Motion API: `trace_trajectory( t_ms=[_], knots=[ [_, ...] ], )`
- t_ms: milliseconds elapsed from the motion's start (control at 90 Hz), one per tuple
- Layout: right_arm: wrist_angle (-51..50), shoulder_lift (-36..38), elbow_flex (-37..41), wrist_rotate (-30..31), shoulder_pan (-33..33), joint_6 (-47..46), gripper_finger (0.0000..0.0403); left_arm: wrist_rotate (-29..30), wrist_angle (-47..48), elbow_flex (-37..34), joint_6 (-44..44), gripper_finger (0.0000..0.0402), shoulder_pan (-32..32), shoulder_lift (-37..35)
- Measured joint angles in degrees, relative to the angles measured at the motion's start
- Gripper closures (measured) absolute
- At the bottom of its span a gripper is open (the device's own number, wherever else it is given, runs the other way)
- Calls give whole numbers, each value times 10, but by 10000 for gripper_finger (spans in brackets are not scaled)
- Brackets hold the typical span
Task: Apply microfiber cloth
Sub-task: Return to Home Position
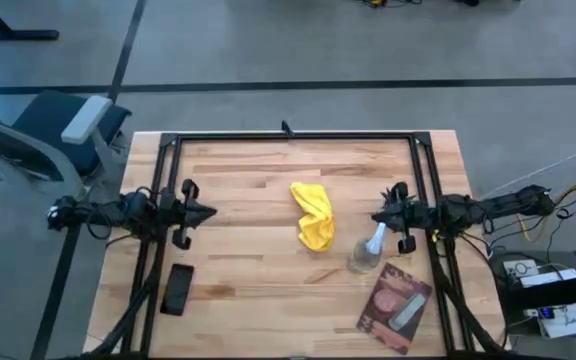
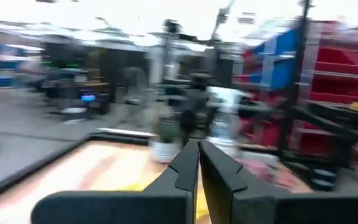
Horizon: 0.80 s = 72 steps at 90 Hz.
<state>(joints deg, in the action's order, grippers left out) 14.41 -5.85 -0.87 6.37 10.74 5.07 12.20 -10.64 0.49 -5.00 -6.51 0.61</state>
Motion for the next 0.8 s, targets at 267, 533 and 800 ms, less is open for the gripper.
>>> trace_trajectory(
  t_ms=[267,533,800],
  knots=[
    [-52,49,1,-2,0,-20,403,33,1,0,0,401,0,19],
    [-60,12,0,-3,0,-20,403,33,5,2,0,399,0,45],
    [-55,4,0,-3,0,-20,403,33,6,3,0,399,0,72]
  ],
)
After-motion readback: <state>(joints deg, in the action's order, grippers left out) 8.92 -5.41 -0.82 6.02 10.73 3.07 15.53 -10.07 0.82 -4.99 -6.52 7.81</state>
